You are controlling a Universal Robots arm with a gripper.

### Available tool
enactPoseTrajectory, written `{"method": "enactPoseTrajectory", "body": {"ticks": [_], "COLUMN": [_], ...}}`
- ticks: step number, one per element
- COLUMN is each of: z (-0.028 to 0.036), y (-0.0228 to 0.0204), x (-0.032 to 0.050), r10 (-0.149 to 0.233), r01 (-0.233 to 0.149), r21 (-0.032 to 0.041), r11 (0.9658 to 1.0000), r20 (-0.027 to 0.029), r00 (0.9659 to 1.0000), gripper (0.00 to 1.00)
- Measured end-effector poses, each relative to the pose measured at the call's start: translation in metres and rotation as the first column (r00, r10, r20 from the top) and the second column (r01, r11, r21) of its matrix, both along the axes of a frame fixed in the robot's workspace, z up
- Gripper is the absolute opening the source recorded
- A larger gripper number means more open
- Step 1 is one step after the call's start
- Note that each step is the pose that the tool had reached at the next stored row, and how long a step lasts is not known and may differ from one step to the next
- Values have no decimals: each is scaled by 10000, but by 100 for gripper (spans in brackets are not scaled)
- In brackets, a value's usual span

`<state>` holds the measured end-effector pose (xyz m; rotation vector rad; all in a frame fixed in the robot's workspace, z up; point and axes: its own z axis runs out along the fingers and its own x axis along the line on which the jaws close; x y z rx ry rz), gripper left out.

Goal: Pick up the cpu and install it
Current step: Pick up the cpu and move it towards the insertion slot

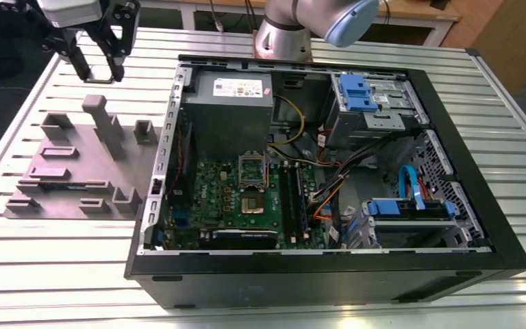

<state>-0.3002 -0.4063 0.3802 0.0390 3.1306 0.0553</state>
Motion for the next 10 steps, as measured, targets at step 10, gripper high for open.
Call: {"method": "enactPoseTrajectory", "body": {"ticks": [10], "z": [-13], "y": [-112], "x": [22], "r10": [-134], "r01": [134], "r21": [0], "r11": [9999], "r20": [1], "r00": [9999], "gripper": [47]}}
